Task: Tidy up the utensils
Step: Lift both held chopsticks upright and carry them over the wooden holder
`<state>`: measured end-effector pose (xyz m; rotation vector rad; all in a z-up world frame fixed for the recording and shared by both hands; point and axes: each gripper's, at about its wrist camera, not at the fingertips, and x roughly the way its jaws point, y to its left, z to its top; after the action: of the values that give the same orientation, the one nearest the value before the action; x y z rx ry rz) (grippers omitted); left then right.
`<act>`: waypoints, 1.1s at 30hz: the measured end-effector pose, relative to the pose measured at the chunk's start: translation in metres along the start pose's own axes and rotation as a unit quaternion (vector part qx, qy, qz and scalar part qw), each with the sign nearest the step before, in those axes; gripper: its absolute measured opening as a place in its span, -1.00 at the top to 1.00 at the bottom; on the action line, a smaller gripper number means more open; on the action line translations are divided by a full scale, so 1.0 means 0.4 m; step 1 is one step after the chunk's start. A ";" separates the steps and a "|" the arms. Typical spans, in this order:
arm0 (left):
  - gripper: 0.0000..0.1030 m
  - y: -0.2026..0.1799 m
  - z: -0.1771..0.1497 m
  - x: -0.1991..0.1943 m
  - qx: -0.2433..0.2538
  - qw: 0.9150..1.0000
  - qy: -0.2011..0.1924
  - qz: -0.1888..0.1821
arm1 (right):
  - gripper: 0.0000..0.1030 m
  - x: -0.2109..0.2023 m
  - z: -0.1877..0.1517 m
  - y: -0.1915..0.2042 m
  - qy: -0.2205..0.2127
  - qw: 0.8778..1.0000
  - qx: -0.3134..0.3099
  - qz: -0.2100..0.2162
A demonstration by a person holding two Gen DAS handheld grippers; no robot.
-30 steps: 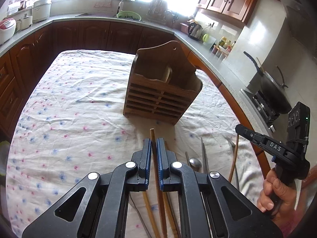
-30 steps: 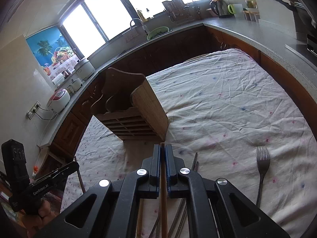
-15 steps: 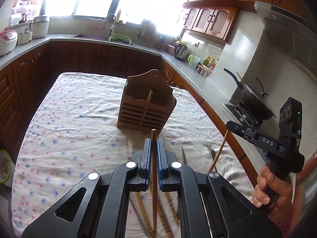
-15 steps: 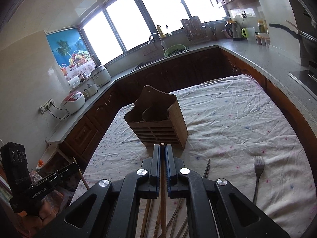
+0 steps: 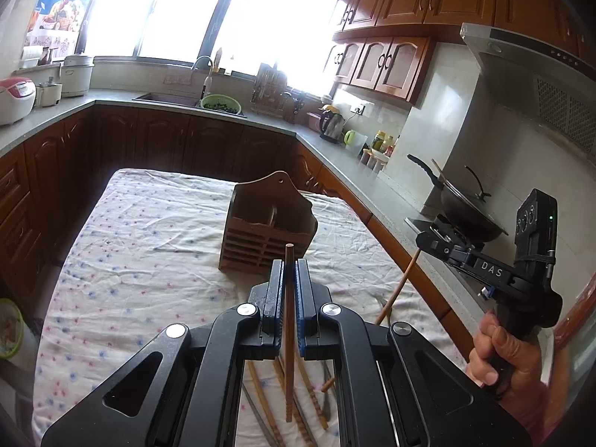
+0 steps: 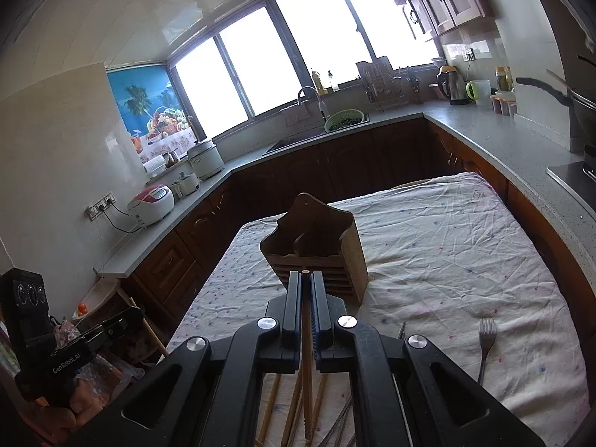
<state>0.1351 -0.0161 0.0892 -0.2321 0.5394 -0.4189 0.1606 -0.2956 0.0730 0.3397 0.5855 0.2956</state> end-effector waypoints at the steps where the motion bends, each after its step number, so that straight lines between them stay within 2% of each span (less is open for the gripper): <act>1: 0.92 0.000 0.006 -0.002 0.001 1.000 -0.004 0.000 | 0.92 -0.001 0.004 0.000 -0.003 1.000 -0.001 0.000; 11: 0.92 0.016 0.110 0.005 0.002 0.999 -0.049 0.003 | 0.92 0.021 0.071 0.017 -0.034 0.999 -0.012 0.004; 19: 0.92 0.043 0.224 0.046 0.001 0.995 -0.095 0.020 | 0.92 0.068 0.160 0.021 -0.073 0.997 -0.019 -0.004; 28: 0.92 0.082 0.374 0.135 -0.010 0.988 -0.149 0.029 | 0.92 0.125 0.294 -0.008 -0.147 0.989 0.002 -0.012; 33: 0.92 0.125 0.418 0.226 -0.029 0.984 -0.171 0.039 | 0.92 0.187 0.334 -0.031 -0.174 0.984 0.006 -0.022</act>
<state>0.3115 0.0058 0.1722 -0.3298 0.2227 -0.2786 0.2999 -0.3100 0.1363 0.3786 0.2506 0.1838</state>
